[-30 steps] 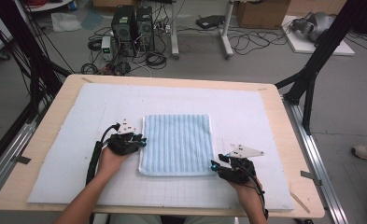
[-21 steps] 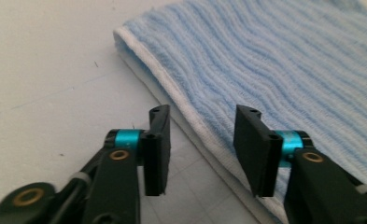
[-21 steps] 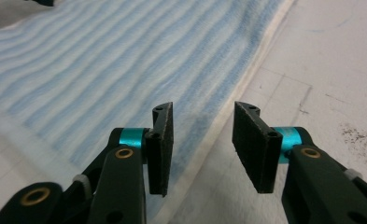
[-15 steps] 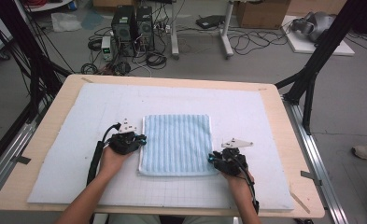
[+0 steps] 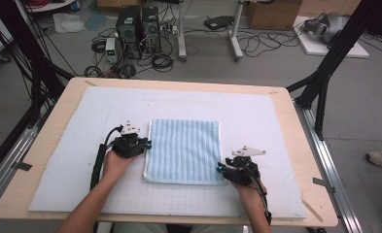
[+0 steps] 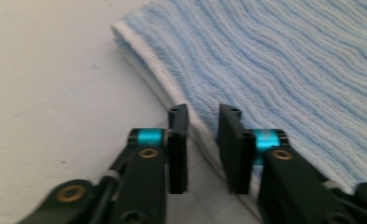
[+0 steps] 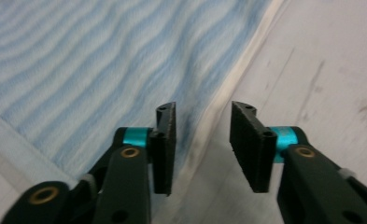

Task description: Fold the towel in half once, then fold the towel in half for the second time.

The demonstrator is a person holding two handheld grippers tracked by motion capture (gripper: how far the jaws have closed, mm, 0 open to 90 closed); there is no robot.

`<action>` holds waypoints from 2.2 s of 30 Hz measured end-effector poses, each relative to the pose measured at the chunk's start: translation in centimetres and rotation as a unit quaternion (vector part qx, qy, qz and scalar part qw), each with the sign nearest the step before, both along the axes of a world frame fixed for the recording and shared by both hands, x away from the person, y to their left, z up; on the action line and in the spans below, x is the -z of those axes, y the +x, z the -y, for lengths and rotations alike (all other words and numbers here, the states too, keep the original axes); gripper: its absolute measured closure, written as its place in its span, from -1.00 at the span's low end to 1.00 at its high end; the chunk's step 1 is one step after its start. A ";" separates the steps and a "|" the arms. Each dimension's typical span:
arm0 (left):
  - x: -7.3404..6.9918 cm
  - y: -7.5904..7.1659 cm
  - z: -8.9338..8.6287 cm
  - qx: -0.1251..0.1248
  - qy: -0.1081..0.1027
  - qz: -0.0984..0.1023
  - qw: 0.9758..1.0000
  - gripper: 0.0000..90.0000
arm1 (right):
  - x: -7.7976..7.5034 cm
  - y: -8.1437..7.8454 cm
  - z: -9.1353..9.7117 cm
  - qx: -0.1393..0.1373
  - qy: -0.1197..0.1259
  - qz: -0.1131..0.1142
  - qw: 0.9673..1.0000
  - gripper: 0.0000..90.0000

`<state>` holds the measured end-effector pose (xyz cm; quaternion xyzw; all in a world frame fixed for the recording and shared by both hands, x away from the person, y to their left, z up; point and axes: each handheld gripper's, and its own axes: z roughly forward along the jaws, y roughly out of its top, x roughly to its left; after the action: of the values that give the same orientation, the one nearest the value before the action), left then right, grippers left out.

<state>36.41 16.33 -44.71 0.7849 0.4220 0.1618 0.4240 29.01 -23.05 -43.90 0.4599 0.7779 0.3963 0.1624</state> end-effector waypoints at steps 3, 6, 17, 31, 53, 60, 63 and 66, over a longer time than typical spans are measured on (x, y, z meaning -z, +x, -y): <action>-0.3 0.1 -0.8 0.009 -0.030 0.031 0.999 0.35 | -0.9 1.8 1.3 -0.004 0.020 0.027 0.999 0.27; -0.5 0.1 -1.1 0.020 -0.056 0.047 0.997 0.36 | -1.3 4.4 1.3 -0.023 -0.001 0.035 0.999 0.47; 0.0 1.5 -0.2 0.043 -0.056 0.019 0.997 0.61 | 0.2 12.1 -1.7 -0.048 -0.057 -0.001 0.997 0.81; -1.2 1.4 -1.7 0.018 -0.135 0.024 0.990 -0.23 | -2.1 8.9 1.7 -0.015 -0.014 0.046 0.999 0.28; -2.4 -1.6 -4.7 0.033 -0.140 0.095 0.985 -0.52 | -3.0 3.0 5.6 -0.013 -0.005 0.095 0.995 -0.75; -2.5 -1.7 -5.2 0.017 -0.158 0.095 0.983 -0.61 | -3.0 3.2 5.8 -0.008 0.003 0.095 0.995 -0.75; -2.5 -1.7 -5.4 0.016 -0.161 0.091 0.983 -0.62 | -3.0 3.3 5.7 -0.011 0.000 0.094 0.996 -0.75; -2.4 -1.7 -5.4 0.013 -0.160 0.090 0.983 -0.62 | -3.0 3.3 5.7 -0.011 0.000 0.094 0.995 -0.75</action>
<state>34.73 21.77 -42.28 0.6943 0.3925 0.1572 0.5824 32.31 -28.76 -40.92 0.4121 0.7638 0.4399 0.2307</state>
